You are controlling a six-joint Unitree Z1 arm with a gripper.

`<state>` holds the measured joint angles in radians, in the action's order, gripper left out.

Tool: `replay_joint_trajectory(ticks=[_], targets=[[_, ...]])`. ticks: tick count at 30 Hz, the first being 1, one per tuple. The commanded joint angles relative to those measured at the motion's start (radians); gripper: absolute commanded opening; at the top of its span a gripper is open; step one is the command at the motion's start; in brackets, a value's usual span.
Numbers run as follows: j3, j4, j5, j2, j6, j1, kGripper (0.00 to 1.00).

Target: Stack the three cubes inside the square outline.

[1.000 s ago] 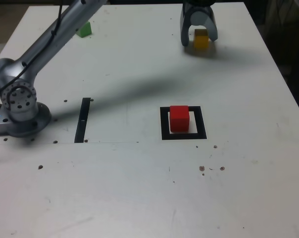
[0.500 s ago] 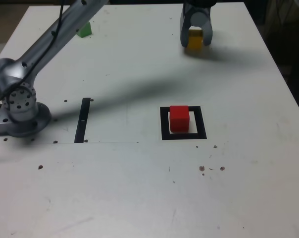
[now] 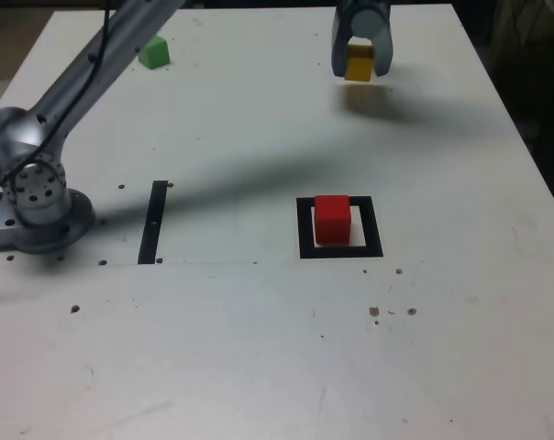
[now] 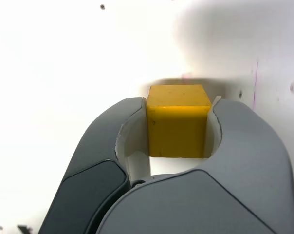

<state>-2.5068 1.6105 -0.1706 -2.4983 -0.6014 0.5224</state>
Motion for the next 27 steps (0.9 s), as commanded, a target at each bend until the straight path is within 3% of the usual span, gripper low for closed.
replay_joint_trajectory(ticks=[1, 27], targets=[[0.028, 0.014, 0.007, 0.035, 0.014, -0.018, 0.33], [0.457, -0.017, 0.064, 0.39, 0.333, -0.286, 0.33]])
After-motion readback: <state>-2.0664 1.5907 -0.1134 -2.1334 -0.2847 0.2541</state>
